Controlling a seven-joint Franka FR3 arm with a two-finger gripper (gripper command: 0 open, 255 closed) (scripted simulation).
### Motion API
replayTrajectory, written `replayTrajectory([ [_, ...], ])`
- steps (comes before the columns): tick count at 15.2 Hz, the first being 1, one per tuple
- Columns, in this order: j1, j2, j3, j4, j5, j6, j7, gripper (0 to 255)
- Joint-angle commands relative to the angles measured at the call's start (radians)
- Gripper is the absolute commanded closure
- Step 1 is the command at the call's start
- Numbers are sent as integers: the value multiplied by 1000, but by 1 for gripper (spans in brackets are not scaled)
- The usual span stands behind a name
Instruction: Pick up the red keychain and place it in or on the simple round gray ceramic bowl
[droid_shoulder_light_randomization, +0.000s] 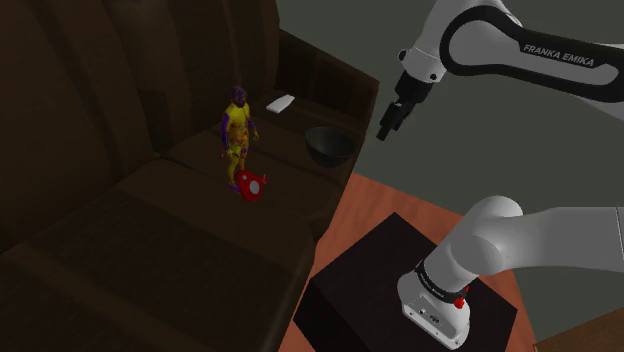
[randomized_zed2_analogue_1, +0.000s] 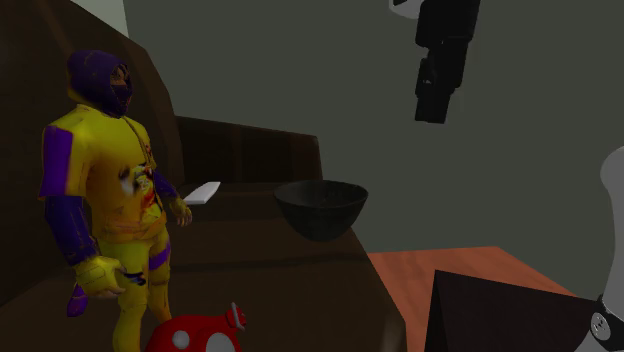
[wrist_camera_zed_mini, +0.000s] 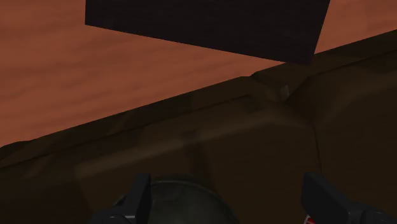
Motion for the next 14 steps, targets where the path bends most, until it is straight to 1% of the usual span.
replayTrajectory([
  [1, 0, 0, 0, 0, 0, 0, 0, 0],
  [7, 59, 296, 54, 169, -28, 34, -78, 0],
  [14, 116, 613, 131, 390, -88, 19, -149, 0],
])
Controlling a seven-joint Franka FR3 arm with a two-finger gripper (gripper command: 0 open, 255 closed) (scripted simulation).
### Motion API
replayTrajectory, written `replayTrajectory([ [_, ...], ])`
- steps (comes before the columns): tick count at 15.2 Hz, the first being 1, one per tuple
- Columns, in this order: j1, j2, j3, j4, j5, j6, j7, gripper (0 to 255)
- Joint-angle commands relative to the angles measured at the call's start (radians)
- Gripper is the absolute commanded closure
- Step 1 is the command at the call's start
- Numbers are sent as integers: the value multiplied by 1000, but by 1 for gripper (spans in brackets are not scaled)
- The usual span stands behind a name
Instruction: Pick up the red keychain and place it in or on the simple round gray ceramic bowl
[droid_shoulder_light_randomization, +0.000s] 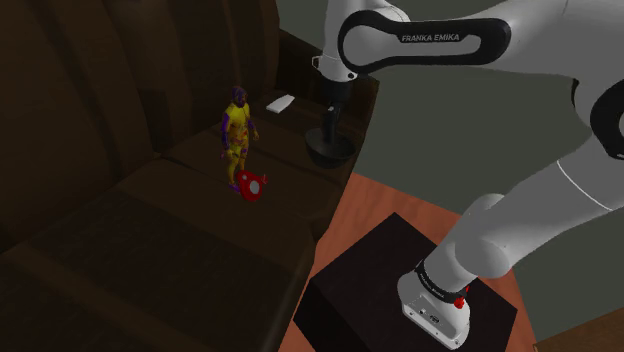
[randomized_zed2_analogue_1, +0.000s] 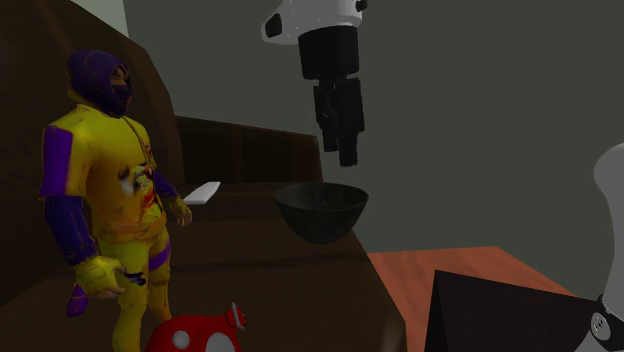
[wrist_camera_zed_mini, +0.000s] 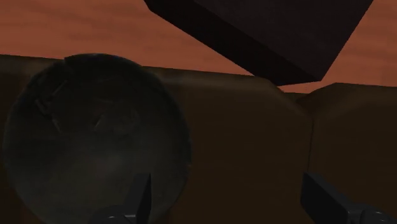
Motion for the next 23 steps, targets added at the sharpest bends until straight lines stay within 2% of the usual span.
replayTrajectory([
  [1, 16, 94, 22, 72, -23, -12, -20, 0],
  [9, 100, 435, 104, 350, -137, -92, -82, 0],
  [17, 224, 751, 153, 636, -261, -206, -160, 0],
  [23, 205, 731, 149, 530, -263, -120, -152, 0],
])
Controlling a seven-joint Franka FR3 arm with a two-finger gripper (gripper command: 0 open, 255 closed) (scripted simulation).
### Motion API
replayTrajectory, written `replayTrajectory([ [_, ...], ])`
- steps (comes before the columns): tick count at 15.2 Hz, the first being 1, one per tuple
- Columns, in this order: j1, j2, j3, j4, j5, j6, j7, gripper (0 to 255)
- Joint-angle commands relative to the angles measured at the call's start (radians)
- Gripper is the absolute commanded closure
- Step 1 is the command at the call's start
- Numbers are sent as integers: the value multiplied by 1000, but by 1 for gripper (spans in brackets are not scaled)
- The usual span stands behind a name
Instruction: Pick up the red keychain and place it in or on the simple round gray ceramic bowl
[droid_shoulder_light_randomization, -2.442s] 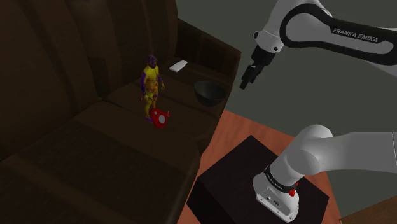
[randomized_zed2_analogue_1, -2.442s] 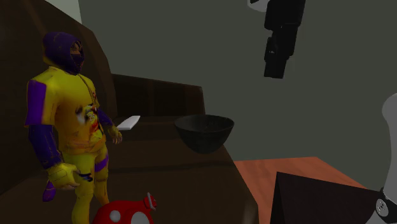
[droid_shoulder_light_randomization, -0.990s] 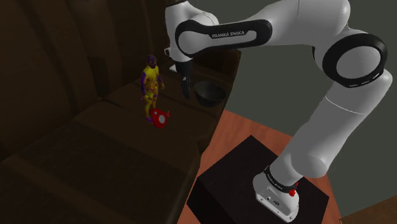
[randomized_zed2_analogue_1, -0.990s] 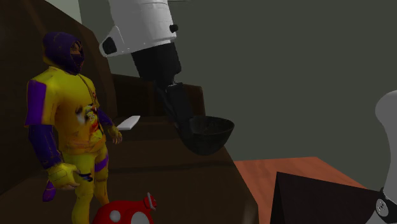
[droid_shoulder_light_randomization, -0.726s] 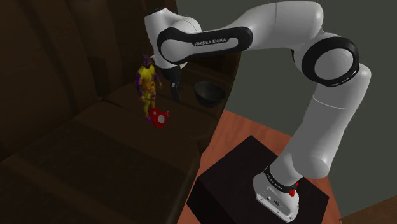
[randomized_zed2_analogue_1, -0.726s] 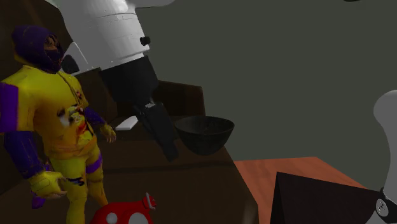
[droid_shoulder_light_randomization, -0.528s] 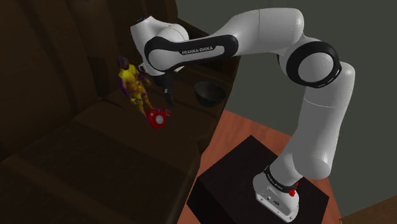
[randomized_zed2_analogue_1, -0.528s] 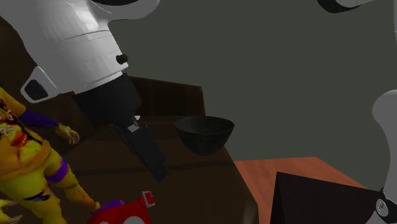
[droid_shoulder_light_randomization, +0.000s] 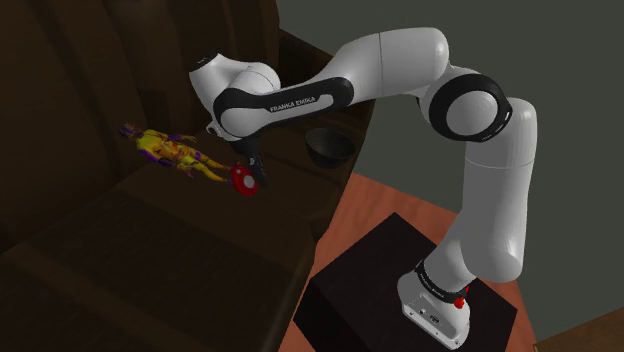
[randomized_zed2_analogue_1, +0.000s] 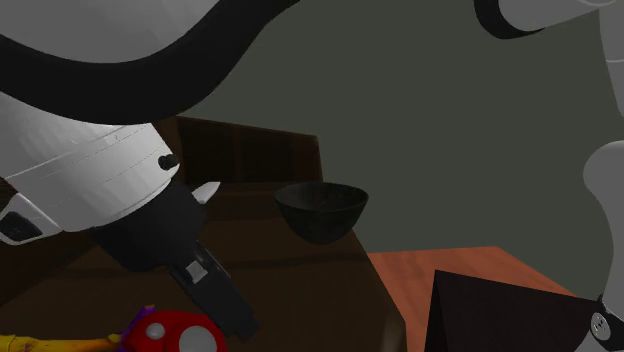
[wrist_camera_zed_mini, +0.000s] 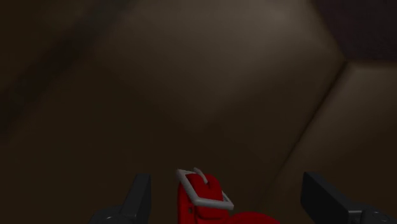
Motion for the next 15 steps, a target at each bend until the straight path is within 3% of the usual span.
replayTrajectory([
  [1, -6, -4, -2, -33, -2, 29, 2, 0],
  [9, -8, -6, -2, -42, -2, 37, 3, 0],
  [10, -8, -6, -2, -42, -2, 37, 3, 255],
  [15, -8, -6, -2, -42, -2, 37, 3, 255],
])
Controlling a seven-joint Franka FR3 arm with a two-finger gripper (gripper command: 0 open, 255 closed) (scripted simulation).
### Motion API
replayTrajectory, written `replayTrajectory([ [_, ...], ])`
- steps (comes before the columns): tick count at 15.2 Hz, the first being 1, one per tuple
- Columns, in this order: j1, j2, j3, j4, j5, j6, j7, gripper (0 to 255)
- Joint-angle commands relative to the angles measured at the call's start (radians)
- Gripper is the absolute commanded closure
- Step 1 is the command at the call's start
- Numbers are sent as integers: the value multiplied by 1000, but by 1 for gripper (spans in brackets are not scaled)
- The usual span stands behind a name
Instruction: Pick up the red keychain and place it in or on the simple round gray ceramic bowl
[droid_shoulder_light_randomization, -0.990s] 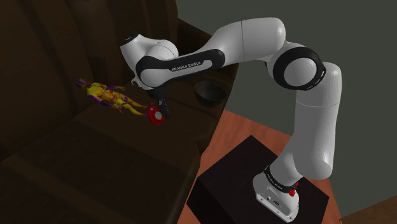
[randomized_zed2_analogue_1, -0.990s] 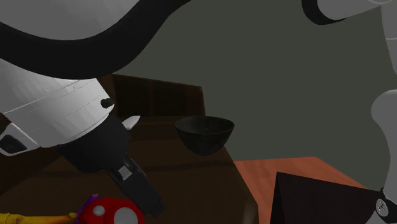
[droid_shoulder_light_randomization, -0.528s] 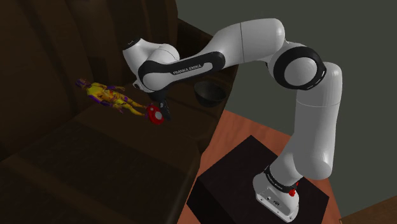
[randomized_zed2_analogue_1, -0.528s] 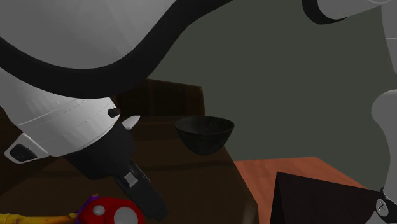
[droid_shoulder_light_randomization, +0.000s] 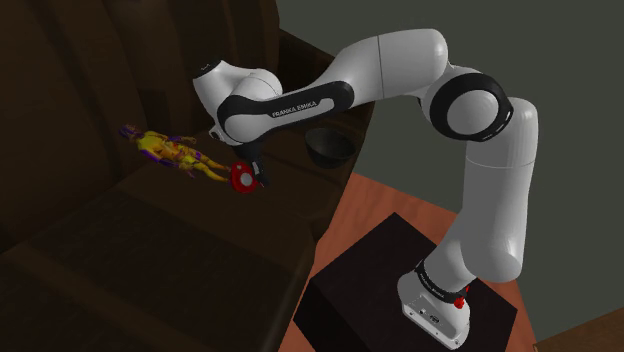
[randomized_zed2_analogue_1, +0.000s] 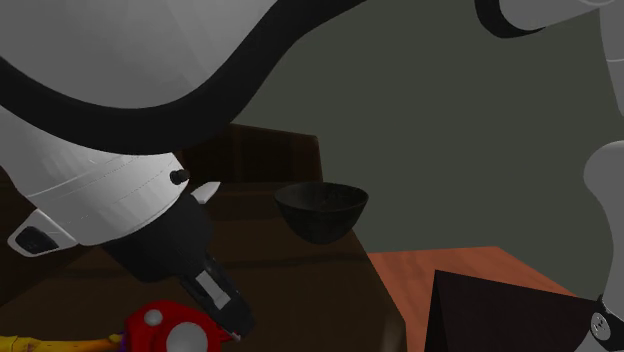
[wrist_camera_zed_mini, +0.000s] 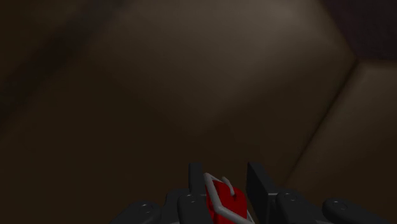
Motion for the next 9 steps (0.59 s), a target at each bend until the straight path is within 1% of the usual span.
replayTrajectory([
  [1, 0, 0, 0, 0, 0, 0, 0, 255],
  [4, 0, 1, 0, 0, 0, 0, 0, 255],
  [9, 1, -23, 3, 33, 7, -53, -15, 255],
])
